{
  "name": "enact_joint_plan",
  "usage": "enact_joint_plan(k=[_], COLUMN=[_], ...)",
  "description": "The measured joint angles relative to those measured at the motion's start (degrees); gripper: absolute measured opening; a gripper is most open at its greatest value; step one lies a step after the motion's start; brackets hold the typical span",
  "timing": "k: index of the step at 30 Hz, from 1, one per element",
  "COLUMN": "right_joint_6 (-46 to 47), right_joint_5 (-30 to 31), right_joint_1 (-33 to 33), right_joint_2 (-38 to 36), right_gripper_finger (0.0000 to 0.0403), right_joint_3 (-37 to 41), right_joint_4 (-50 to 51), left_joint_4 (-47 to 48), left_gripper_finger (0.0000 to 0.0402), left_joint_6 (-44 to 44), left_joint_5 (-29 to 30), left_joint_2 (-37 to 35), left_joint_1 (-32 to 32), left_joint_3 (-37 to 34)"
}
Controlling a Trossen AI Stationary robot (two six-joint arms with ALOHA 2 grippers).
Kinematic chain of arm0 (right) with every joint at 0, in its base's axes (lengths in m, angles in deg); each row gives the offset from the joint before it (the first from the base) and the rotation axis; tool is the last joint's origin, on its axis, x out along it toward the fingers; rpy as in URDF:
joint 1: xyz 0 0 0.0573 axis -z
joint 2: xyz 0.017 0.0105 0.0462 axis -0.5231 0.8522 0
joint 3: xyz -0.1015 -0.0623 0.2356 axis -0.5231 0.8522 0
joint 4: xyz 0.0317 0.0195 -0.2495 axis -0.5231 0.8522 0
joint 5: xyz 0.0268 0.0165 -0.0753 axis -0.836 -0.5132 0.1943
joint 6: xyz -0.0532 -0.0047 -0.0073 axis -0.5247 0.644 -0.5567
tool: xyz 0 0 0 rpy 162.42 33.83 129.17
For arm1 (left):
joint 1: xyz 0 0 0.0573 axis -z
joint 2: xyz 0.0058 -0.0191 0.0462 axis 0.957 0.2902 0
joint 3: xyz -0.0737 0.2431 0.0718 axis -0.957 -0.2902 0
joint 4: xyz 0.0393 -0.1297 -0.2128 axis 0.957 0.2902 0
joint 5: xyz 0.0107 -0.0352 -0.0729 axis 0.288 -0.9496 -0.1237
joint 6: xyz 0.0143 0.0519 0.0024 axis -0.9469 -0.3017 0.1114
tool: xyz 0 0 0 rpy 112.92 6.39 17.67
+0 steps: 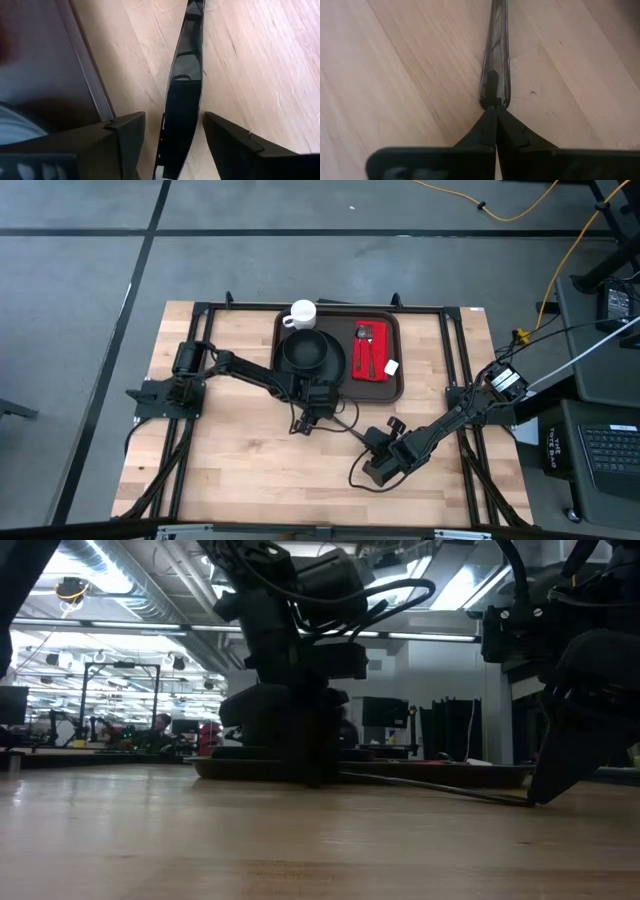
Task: Set up tray
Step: Put the black dinner knife on top of the red napkin on the right side of the fork
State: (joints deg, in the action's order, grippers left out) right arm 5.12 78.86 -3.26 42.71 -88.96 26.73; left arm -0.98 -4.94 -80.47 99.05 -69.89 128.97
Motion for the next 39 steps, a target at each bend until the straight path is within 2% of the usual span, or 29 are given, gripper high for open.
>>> enact_joint_plan(k=[5,13,15,23,30,39], right_joint_6=[0.0,0.0,0.0,0.0,0.0,0.1], right_joint_5=[0.0,0.0,0.0,0.6,1.4,1.3], right_joint_1=[0.0,0.0,0.0,0.0,0.0,0.1], right_joint_2=[0.0,0.0,0.0,0.0,0.0,-3.7], right_gripper_finger=[0.0,0.0,0.0,0.0002,0.0031,0.0038], right_joint_3=[0.0,0.0,0.0,0.0,0.0,0.0], right_joint_4=[0.0,-0.1,-0.1,-0.3,-0.3,-0.4], left_joint_4=[0.2,0.3,0.4,0.7,1.0,4.9], left_gripper_finger=[0.0175,0.0083,0.0071,0.0071,0.0071,0.0071], left_joint_6=[-0.7,-2.0,-2.2,-2.4,-2.9,-4.2], left_joint_5=[0.2,0.3,0.3,-0.5,-0.8,-0.7], left_joint_2=[0.0,0.1,0.0,0.0,0.0,-2.0], left_joint_1=[0.0,0.1,0.1,0.1,0.0,-0.1], left_joint_3=[0.0,-0.1,-0.1,-0.1,-0.1,-0.3])
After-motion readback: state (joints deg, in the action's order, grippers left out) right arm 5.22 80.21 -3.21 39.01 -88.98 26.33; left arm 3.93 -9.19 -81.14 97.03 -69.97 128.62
